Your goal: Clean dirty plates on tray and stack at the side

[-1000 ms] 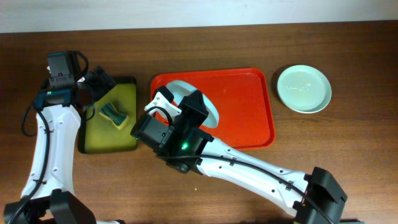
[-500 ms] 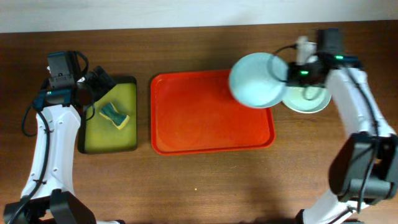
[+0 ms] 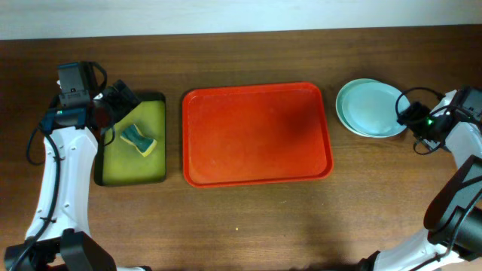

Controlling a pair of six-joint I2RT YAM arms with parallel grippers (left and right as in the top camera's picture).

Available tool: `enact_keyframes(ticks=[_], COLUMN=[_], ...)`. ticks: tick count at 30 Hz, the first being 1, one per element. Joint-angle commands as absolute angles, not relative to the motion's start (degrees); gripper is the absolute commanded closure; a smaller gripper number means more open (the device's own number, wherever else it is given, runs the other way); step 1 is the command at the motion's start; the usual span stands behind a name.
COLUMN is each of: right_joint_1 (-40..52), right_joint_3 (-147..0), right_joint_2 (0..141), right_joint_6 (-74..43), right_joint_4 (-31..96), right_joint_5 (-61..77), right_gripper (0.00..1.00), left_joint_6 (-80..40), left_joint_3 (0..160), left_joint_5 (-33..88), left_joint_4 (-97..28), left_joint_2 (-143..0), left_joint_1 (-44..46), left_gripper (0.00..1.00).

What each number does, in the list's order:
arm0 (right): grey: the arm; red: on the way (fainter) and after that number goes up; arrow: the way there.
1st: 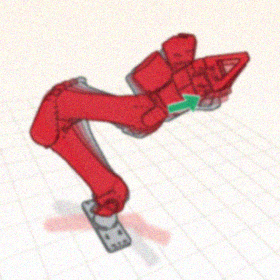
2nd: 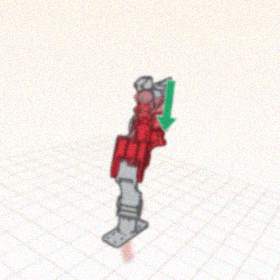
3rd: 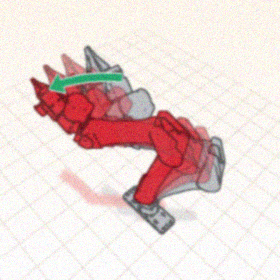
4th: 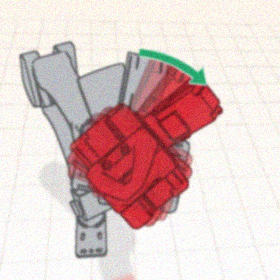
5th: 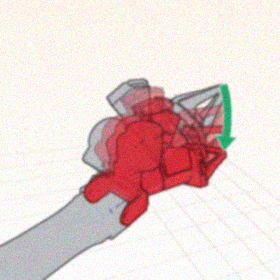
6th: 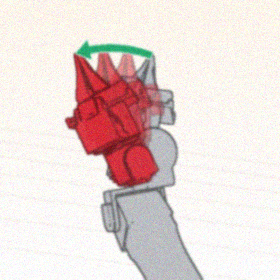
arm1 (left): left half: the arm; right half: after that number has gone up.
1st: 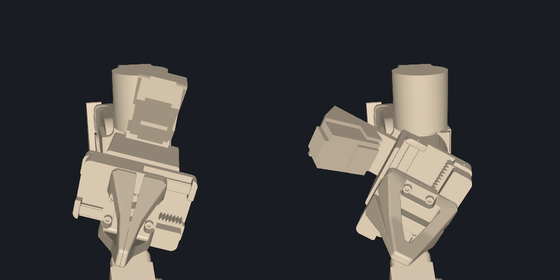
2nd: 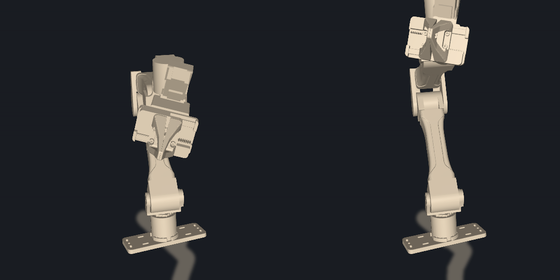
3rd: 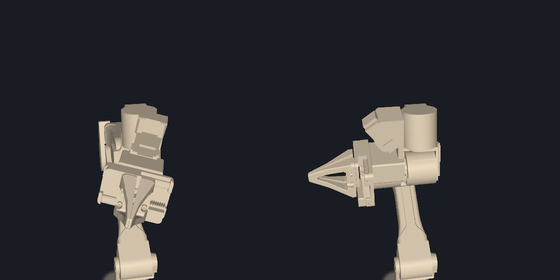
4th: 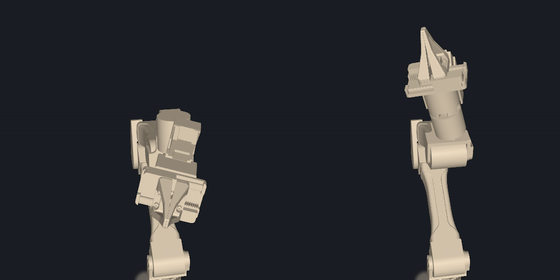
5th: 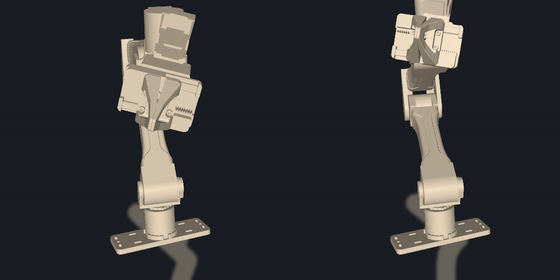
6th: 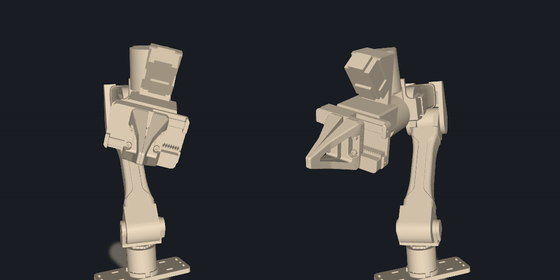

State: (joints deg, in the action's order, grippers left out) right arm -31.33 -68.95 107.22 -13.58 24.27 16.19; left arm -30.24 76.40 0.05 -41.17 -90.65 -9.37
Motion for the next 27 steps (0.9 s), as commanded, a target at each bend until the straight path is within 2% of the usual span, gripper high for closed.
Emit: enact_keyframes(ticks=[1,2,6,14,20,22,27], right_joint_1=[-24.1,-15.0,-6.3,-6.1,-5.9,-4.7,2.3], right_joint_3=[-68.8,-68.8,-68.8,-68.8,-68.6,-63.5,-45.5], right_joint_2=[107.1,104.2,96.2,86.0,77.4,71.7,61.1], right_joint_6=[-14.1,-15.6,-19.6,-19.6,-19.6,-21.1,-29.4], right_joint_4=[25.8,26.0,30.5,35.3,44.4,45.1,37.2], right_joint_5=[22.3,16.4,-2.7,-8.3,-8.2,-8.2,-7.6], right_gripper=[0.01,0.01,0.01,0.01,0.01,0.01,0.01], left_joint_6=[-29.7,-29.7,-29.7,-29.7,-29.7,-29.7,-29.7], left_joint_3=[77.0,77.0,77.0,77.0,77.0,77.0,77.0], left_joint_5=[0.3,0.3,0.3,0.3,0.3,0.3,0.3], left_joint_4=[-41.2,-41.2,-41.2,-41.2,-41.2,-41.2,-41.2], left_joint_2=[-90.6,-90.6,-90.6,-90.6,-90.6,-90.6,-90.6], left_joint_1=[-9.5,-9.5,-9.5,-9.5,-9.5,-9.5,-9.5], left_gripper=[0.01,0.01,0.01,0.01,0.01,0.00,0.01])
